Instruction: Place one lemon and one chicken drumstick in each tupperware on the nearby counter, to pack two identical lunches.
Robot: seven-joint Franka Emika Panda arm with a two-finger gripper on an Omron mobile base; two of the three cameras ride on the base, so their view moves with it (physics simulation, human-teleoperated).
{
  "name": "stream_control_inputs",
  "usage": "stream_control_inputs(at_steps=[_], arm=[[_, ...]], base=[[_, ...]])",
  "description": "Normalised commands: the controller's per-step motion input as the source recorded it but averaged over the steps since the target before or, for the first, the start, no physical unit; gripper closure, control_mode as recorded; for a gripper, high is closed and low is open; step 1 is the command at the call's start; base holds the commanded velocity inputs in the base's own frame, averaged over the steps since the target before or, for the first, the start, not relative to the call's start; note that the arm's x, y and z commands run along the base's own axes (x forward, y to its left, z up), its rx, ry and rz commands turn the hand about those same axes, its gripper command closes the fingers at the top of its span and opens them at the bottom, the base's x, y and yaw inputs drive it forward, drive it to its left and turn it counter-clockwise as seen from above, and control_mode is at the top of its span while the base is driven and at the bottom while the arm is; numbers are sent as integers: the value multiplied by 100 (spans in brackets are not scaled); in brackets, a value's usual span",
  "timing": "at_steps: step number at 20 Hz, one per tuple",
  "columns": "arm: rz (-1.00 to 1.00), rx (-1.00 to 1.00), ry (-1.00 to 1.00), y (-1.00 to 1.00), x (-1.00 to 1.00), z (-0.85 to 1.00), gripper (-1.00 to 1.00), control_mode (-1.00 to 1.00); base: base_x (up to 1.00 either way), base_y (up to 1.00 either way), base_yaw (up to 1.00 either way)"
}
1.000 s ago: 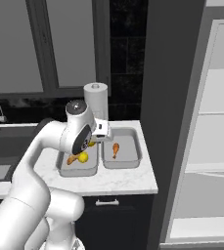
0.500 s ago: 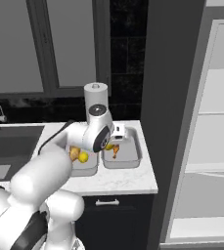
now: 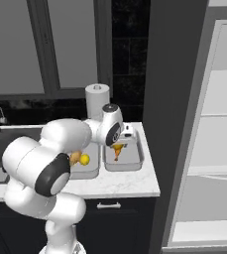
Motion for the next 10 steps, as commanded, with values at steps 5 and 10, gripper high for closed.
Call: stream_control_inputs(at_steps=[5, 10], arm=[[0, 0, 1, -24, 57, -50, 100, -100], [0, -1, 0, -8, 38, -60, 100, -100]], base=[[0, 0, 0], [0, 0, 0]])
